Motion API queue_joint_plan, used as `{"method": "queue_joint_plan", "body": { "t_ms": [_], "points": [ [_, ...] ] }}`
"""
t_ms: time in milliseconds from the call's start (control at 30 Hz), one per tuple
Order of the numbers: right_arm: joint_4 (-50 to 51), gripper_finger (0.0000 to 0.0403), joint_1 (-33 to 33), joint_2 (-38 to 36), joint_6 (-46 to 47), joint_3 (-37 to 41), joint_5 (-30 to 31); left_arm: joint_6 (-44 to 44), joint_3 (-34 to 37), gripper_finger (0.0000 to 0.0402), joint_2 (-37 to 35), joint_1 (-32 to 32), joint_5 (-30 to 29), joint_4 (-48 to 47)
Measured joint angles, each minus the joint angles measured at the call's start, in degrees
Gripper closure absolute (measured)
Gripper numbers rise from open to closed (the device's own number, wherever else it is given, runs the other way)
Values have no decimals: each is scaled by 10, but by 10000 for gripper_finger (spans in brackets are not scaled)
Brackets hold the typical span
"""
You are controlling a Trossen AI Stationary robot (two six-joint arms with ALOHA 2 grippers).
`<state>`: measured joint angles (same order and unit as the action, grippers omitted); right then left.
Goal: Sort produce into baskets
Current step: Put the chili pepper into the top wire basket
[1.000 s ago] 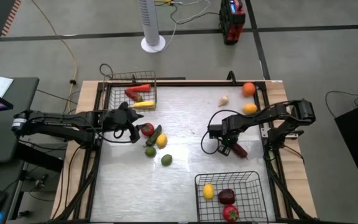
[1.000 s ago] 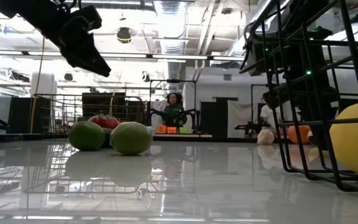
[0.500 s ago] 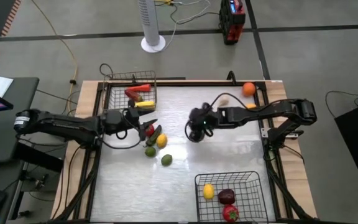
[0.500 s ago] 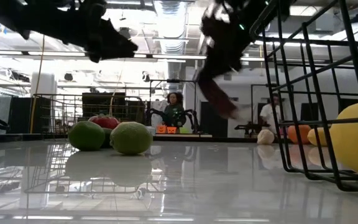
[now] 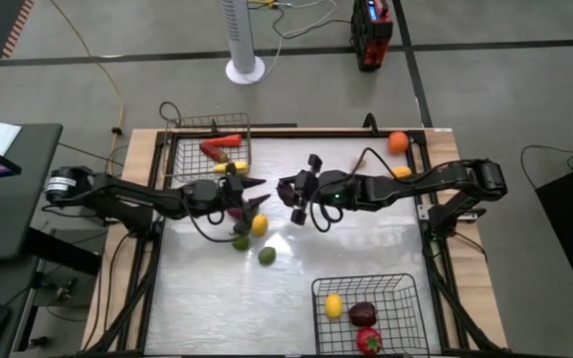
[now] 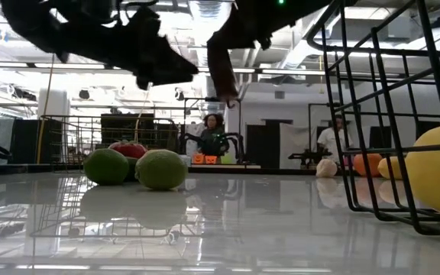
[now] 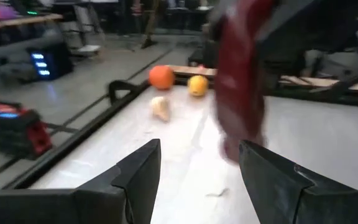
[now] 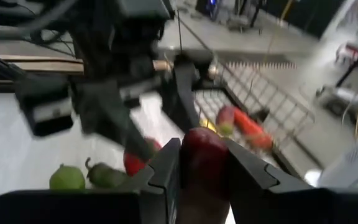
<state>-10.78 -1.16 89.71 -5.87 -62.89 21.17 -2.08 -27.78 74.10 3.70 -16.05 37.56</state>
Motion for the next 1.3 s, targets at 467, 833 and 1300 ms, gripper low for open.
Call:
{"method": "queue_joint_plan", "body": {
  "t_ms": [467, 833, 1300],
  "points": [
    [-99, 273, -16, 15, -73, 1, -8, 23, -90, 191, 94, -51, -50, -12],
    [-109, 253, -25, 15, -75, 1, -15, 46, -92, 211, 91, -52, -55, -11],
    [8, 91, -28, -52, -71, 1, 55, 60, -91, 273, 30, -52, -126, -132]
  ]
}}
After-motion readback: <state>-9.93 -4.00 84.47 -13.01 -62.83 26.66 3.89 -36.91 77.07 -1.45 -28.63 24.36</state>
